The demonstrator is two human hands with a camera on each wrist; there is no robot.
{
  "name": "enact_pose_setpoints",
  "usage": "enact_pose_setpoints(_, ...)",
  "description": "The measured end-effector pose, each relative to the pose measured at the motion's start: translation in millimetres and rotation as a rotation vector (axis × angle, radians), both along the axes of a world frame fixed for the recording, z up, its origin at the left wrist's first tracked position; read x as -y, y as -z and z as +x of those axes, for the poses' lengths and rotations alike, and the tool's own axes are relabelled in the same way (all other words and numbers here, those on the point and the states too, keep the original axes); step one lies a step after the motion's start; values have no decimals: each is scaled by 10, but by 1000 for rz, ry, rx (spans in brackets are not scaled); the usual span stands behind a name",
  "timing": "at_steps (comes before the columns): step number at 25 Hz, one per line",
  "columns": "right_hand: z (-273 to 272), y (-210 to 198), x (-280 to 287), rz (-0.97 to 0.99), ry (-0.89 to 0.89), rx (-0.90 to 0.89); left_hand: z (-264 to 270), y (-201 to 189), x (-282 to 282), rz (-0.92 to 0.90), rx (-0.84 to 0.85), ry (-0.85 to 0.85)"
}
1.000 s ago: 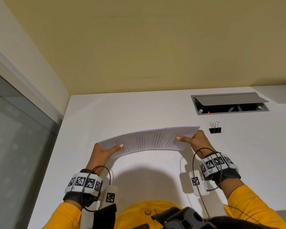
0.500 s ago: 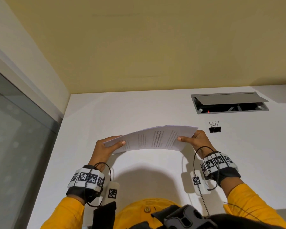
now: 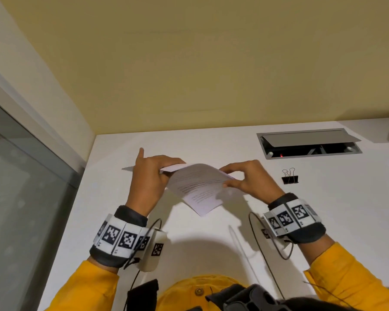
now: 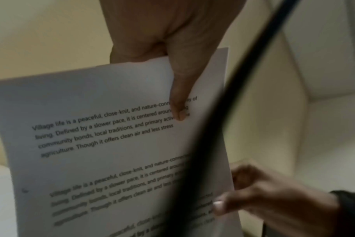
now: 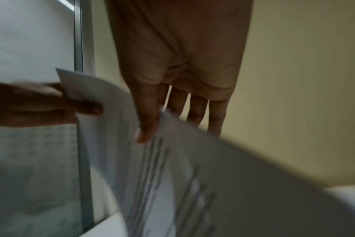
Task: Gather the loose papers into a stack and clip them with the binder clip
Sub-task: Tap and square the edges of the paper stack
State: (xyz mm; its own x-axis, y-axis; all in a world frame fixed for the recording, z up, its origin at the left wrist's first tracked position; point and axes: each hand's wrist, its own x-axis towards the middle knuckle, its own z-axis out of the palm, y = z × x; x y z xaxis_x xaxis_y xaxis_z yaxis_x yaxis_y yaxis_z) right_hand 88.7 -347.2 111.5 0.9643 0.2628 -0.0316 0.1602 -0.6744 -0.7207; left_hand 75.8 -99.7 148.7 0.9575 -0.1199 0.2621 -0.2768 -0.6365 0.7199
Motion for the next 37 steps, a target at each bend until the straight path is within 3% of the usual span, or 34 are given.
enact_pose_setpoints(4, 43, 168, -191, 104, 164, -39, -22, -86, 90, 81, 135, 18)
enact_pose_setpoints(7, 37, 246, -114, 280, 282, -129, -66, 10, 39, 50, 214, -143)
enact_pose_setpoints(11, -54, 333, 25, 583, 353, -179, -133, 333, -106, -312, 22, -424)
enact_pose_setpoints(13, -82, 381, 47, 676, 375, -177, -137, 494, -131, -578, -150, -390)
enact_pose_setpoints(15, -99, 433, 54, 709, 368, -188, -150, 622, -133, -705, -238, -304)
enact_pose_setpoints(23, -94, 621, 49, 718, 410, -216, -170, 807, -131, -750, -244, -295)
enact_pose_setpoints(30, -111, 741, 52, 684, 440, -236, -171, 974, -149, -688, -355, -274)
enact_pose_setpoints(37, -74, 824, 105, 638, 429, -238, -149, 1007, -148, -647, -359, -252)
